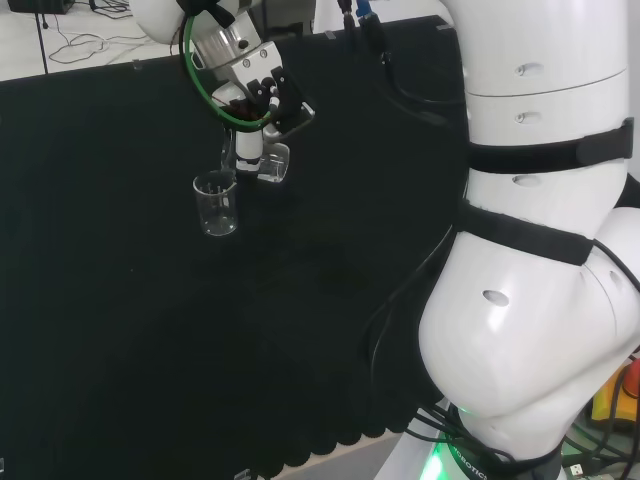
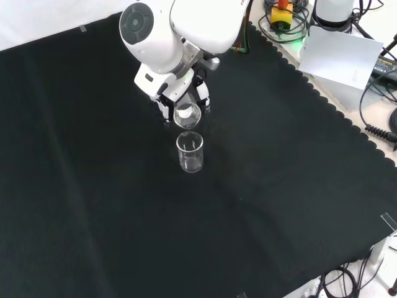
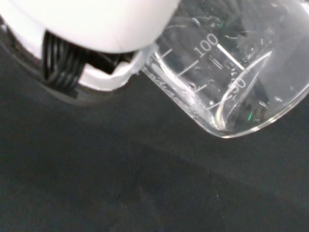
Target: Pour the water from the handheld beaker into the one on the table.
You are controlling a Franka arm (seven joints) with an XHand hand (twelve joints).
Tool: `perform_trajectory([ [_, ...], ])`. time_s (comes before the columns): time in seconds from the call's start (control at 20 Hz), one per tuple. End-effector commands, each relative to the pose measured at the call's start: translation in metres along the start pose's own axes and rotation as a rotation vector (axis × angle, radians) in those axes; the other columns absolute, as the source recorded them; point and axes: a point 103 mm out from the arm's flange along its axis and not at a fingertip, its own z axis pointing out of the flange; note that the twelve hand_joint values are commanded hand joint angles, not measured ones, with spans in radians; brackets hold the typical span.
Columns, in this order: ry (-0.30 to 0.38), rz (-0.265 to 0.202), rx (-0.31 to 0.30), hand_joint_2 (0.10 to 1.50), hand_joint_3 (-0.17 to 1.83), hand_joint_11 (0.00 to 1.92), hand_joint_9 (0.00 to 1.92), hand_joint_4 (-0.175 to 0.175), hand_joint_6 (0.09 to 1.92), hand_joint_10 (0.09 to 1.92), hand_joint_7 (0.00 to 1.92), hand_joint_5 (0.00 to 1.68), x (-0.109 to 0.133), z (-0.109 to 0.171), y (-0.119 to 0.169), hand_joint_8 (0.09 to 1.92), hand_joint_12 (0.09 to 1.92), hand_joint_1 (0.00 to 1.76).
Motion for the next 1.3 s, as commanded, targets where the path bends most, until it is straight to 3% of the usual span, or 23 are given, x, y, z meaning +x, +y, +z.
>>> perform_trajectory([
  [0.05,-0.016,0.001,0.015,0.73,0.43,1.25,1.6,-0.175,0.12,0.09,1.56,1.49,0.004,-0.002,0.0,0.09,0.79,1.32],
  [1.3,-0.096,0.039,0.084,0.73,0.42,1.27,1.61,-0.175,0.24,0.09,1.55,1.44,0.014,-0.014,0.001,0.09,0.76,1.32],
])
